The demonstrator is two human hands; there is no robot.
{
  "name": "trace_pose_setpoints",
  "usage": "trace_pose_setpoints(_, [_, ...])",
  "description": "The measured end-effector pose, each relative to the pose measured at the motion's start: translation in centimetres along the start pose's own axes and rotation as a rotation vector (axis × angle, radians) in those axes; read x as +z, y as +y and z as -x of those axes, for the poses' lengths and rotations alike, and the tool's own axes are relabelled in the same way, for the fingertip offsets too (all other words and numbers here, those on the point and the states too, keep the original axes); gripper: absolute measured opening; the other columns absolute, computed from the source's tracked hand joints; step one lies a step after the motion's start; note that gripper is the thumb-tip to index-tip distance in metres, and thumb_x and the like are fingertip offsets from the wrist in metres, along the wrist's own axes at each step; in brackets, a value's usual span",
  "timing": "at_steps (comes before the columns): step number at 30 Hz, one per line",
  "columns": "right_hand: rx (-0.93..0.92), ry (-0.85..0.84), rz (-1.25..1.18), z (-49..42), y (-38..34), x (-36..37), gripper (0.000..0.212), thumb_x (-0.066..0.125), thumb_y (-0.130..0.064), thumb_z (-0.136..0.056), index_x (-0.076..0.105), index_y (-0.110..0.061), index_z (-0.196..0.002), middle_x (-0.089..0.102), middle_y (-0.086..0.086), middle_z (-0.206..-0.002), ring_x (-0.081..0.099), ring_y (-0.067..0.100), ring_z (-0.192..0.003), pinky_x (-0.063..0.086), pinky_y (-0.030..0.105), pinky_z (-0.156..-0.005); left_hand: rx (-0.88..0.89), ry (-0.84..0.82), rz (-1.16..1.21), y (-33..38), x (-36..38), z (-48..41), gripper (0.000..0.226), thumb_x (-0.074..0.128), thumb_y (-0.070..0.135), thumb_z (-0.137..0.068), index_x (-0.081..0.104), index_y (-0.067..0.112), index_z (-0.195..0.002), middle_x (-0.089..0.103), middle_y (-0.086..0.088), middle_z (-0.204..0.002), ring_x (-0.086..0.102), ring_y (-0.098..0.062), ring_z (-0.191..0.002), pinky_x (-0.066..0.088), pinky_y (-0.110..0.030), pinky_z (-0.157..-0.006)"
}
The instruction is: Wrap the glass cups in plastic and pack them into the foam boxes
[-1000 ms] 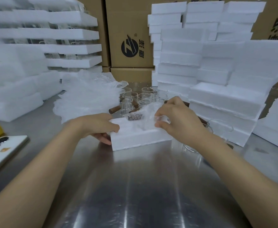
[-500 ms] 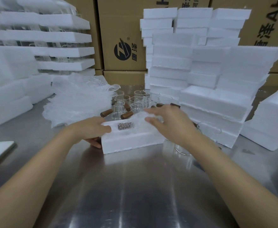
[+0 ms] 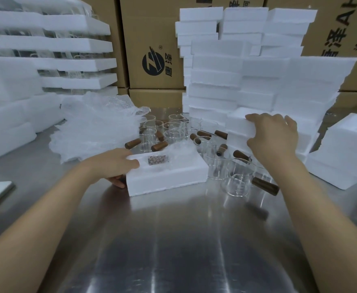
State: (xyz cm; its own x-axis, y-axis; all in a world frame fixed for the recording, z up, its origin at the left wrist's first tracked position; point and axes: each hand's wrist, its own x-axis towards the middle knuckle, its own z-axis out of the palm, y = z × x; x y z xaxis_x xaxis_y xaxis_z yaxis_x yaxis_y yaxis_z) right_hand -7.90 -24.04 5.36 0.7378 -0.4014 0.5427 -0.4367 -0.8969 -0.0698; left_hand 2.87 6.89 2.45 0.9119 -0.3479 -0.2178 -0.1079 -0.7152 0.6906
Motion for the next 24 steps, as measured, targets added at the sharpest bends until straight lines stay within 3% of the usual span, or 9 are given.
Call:
trace_pose_setpoints(5, [-0.164,0.357,-0.321,0.3,-1.2,-1.7,0.052,0.067,-0.017,-0.077,0.056,-0.017,-0.129,0.065,0.004,-0.111,0.048,0.028,-0.110,0.027,0.034,-0.097,-0.012,-0.006,0.002,0.2,-0.1,0.0,0.026,0.053,0.034,-0.096,0.055,0.011,-0.107,0.061,-0.018,-0.101,0.061,-0.021,-0.076,0.057,-0.029,-0.057])
trace_pose_setpoints(8, [-0.274,0.523,-0.775,1.6,-4.1,-3.0,0.046,0.069,-0.024,-0.075,0.053,-0.015,-0.117,0.059,-0.011,-0.104,0.052,0.011,-0.096,0.034,0.022,-0.085,0.042,0.177,-0.145,0.7,-0.1,-0.3,0.057,0.028,0.066,-0.093,0.054,0.016,-0.098,0.057,-0.003,-0.091,0.054,-0.018,-0.076,0.046,-0.029,-0.064])
trace_pose_setpoints(10, [-0.227,0.429,-1.176,2.8,-6.1,-3.5,0.044,0.072,-0.026,-0.076,0.046,-0.021,-0.111,0.061,-0.014,-0.106,0.060,0.002,-0.095,0.045,0.015,-0.080,0.138,0.494,-0.175,1.0,-0.1,-0.4,0.071,0.009,0.071,-0.090,0.055,0.019,-0.102,0.053,0.003,-0.096,0.047,-0.019,-0.087,0.036,-0.033,-0.073])
trace_pose_setpoints(12, [-0.130,0.231,-1.492,3.7,-7.5,-3.3,0.044,0.073,-0.023,-0.077,0.042,-0.025,-0.108,0.063,-0.010,-0.110,0.064,0.002,-0.098,0.051,0.016,-0.080,0.288,0.632,0.001,1.7,-0.2,-0.1,0.068,0.008,0.074,-0.088,0.057,0.027,-0.101,0.050,0.012,-0.086,0.047,-0.016,-0.086,0.035,-0.031,-0.071])
trace_pose_setpoints(14, [-0.011,0.017,-1.700,4.2,-8.4,-2.5,0.051,0.073,-0.019,-0.079,0.038,-0.024,-0.115,0.060,-0.007,-0.117,0.066,0.009,-0.102,0.056,0.023,-0.078,0.388,0.556,0.222,2.4,-0.2,0.2,0.065,0.011,0.076,-0.085,0.058,0.035,-0.105,0.058,0.013,-0.089,0.055,-0.012,-0.087,0.038,-0.027,-0.071])
trace_pose_setpoints(16, [0.101,-0.184,-1.825,4.5,-9.1,-1.8,0.074,0.074,-0.017,-0.078,0.024,-0.025,-0.132,0.052,-0.001,-0.128,0.065,0.020,-0.107,0.058,0.033,-0.078,0.404,0.368,0.420,3.1,-0.1,0.4,0.061,0.018,0.074,-0.088,0.056,0.036,-0.117,0.064,0.010,-0.108,0.061,-0.011,-0.095,0.044,-0.027,-0.074])
trace_pose_setpoints(19, [0.172,-0.290,-1.773,4.7,-9.2,-1.3,0.108,0.079,-0.028,-0.075,-0.003,-0.047,-0.143,0.046,-0.007,-0.133,0.062,0.019,-0.111,0.056,0.039,-0.087,0.388,0.066,0.707,3.5,0.2,0.8,0.040,0.038,0.042,-0.101,0.050,0.019,-0.131,0.061,-0.003,-0.128,0.064,-0.019,-0.103,0.054,-0.029,-0.077])
trace_pose_setpoints(22, [0.068,-0.139,-1.316,4.5,-8.4,-1.2,0.082,0.070,-0.055,-0.075,0.023,-0.044,-0.142,0.043,-0.019,-0.130,0.049,0.008,-0.119,0.046,0.035,-0.094,0.279,0.034,0.845,3.1,-0.5,1.3,0.037,0.050,0.029,-0.097,0.052,0.015,-0.131,0.059,-0.009,-0.132,0.061,-0.026,-0.115,0.053,-0.037,-0.094])
trace_pose_setpoints(24, [-0.005,-0.103,-1.130,4.1,-7.9,-0.9,0.053,0.062,-0.058,-0.081,0.047,-0.037,-0.128,0.046,-0.015,-0.131,0.043,0.004,-0.117,0.036,0.024,-0.094,0.218,0.057,0.799,2.8,-1.0,1.4,0.032,0.053,0.031,-0.094,0.059,0.017,-0.122,0.062,-0.010,-0.128,0.062,-0.025,-0.112,0.050,-0.039,-0.098])
